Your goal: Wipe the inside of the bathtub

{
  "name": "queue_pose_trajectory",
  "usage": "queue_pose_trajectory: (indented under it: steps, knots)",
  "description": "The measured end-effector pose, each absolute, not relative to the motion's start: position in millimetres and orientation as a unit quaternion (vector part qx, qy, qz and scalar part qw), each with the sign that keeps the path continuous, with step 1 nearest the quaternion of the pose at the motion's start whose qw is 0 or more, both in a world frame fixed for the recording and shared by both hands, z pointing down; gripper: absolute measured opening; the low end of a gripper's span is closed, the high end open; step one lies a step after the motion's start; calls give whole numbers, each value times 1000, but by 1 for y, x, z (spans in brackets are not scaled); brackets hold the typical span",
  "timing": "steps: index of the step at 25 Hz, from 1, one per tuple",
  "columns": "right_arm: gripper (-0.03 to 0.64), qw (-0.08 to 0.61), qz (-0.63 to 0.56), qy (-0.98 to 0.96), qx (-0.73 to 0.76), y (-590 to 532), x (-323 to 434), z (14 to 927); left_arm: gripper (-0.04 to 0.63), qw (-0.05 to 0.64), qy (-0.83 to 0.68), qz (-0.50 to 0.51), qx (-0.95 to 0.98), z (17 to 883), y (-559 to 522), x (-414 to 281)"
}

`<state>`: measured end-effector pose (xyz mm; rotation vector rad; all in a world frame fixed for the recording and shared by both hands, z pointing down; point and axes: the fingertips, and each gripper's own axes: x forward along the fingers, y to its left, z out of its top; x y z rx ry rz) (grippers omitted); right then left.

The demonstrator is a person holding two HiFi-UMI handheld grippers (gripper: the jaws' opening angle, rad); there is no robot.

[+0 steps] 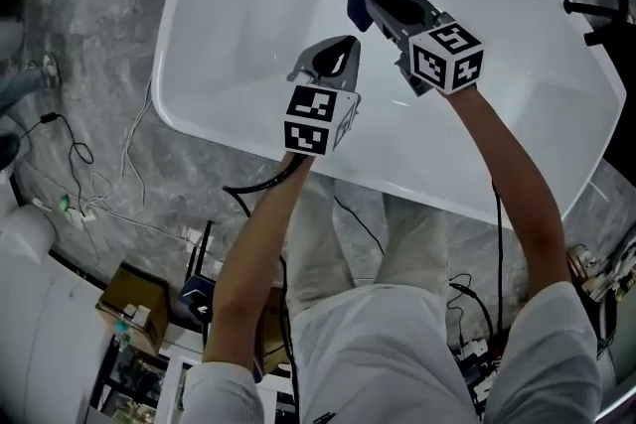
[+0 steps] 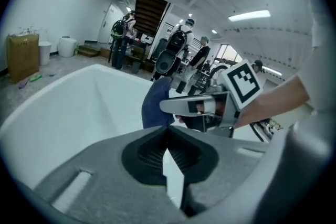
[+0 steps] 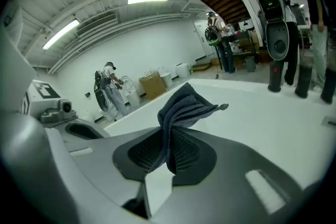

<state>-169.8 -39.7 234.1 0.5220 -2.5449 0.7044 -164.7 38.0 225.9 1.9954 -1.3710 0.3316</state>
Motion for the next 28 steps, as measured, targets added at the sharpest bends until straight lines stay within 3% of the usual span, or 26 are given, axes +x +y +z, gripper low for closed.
queue_pose_trajectory:
  steps: [9, 15, 24, 28]
  knots:
    - [54, 215, 195, -935, 204, 40, -62, 26, 0, 269, -503, 107, 814, 26, 72, -109]
    - [54, 173, 183, -941, 225, 81, -4, -89, 0, 216, -457, 115, 855, -72, 97, -50]
    - [54, 171, 95, -952, 234, 132, 27, -184, 0, 168, -415, 114, 887, -141, 136, -15]
    - [54, 124, 99, -951, 266, 145, 40, -210, 0, 142, -396, 118, 899, -162, 145, -4]
